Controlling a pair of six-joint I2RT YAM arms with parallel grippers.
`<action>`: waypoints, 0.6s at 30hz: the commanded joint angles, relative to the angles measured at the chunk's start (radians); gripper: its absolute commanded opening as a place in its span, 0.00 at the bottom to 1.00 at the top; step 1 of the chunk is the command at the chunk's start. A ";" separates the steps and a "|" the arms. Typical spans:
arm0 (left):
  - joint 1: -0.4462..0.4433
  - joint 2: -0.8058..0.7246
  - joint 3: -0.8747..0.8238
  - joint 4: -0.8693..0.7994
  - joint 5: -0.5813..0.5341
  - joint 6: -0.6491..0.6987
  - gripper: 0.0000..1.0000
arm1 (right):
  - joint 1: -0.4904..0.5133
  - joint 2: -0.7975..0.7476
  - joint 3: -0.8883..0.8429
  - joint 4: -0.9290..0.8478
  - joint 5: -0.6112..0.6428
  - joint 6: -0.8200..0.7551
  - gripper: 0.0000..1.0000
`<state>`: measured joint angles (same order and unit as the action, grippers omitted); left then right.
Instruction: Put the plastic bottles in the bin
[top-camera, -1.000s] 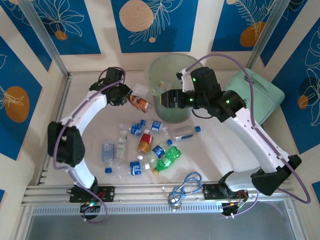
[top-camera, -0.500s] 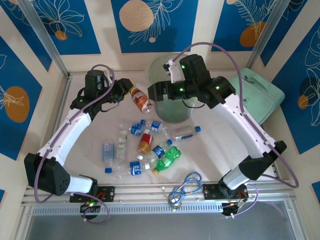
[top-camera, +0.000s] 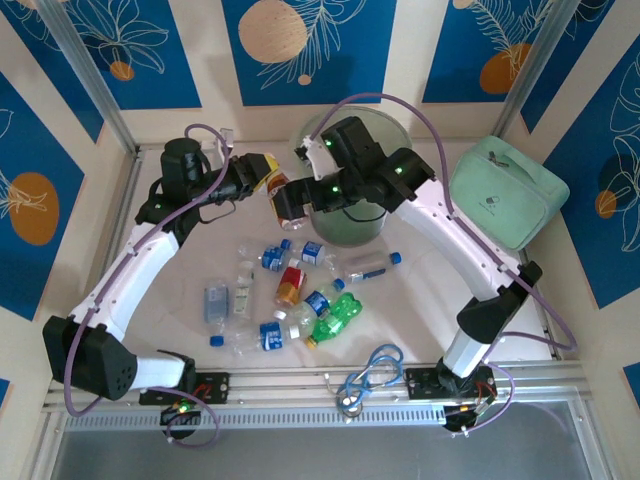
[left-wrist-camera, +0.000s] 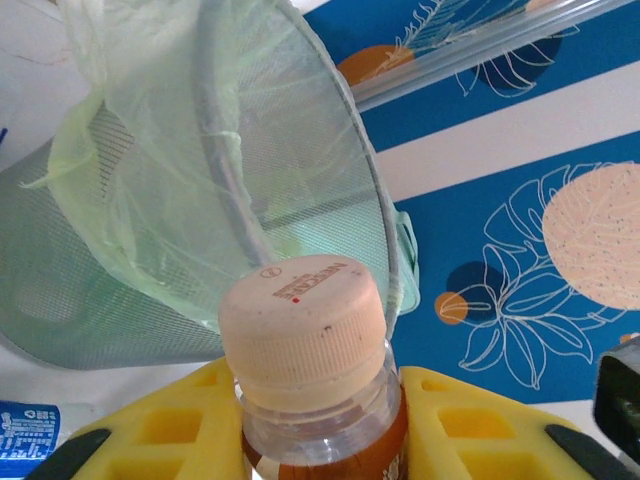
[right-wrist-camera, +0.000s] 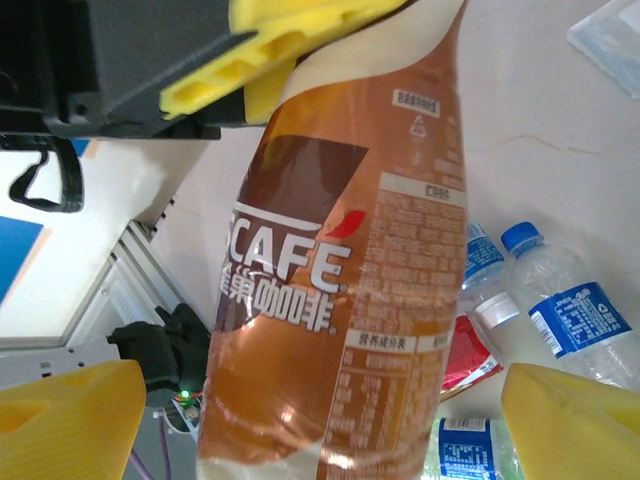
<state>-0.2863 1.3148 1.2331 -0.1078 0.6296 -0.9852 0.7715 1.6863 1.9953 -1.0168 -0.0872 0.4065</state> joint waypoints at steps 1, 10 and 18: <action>0.006 -0.024 0.011 0.048 0.057 0.022 0.34 | 0.014 0.013 0.021 -0.039 0.019 -0.027 0.92; 0.006 -0.035 0.001 0.048 0.067 0.019 0.33 | 0.025 0.031 -0.001 -0.010 -0.025 -0.004 0.80; 0.006 -0.029 -0.013 0.063 0.062 0.003 0.31 | 0.032 0.041 -0.003 -0.011 -0.025 -0.009 0.77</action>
<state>-0.2859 1.3052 1.2278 -0.0887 0.6659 -0.9859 0.7944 1.7096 1.9953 -1.0218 -0.0872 0.4004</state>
